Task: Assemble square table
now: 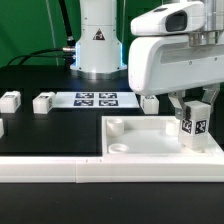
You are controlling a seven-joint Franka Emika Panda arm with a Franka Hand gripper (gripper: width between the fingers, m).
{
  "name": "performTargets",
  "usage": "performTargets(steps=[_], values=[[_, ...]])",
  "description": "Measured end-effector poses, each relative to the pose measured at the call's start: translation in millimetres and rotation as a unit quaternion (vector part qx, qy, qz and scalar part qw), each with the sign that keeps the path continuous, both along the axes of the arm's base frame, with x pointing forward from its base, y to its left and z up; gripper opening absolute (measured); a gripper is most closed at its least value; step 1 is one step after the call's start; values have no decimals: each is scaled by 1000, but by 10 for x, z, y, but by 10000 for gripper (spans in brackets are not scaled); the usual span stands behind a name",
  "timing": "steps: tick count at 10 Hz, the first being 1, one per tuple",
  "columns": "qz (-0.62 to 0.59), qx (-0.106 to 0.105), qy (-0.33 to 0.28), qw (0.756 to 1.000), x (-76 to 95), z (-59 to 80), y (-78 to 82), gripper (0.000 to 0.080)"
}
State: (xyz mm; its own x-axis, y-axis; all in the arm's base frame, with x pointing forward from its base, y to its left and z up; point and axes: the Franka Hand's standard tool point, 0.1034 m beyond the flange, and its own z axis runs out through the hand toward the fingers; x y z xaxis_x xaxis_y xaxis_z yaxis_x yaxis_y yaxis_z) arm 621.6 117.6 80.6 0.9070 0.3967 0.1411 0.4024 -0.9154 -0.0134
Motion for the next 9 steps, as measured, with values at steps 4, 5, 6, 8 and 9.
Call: performTargets(steps=[4, 5, 6, 8, 9], values=[[-144, 28, -1, 989, 7, -7, -21, 288], [-220, 41, -4, 975, -3, -10, -23, 288], [-283, 54, -7, 958, -14, -11, -31, 289], [-374, 70, -8, 925, -16, -12, -38, 290], [-403, 76, -9, 912, -20, -14, -38, 290]])
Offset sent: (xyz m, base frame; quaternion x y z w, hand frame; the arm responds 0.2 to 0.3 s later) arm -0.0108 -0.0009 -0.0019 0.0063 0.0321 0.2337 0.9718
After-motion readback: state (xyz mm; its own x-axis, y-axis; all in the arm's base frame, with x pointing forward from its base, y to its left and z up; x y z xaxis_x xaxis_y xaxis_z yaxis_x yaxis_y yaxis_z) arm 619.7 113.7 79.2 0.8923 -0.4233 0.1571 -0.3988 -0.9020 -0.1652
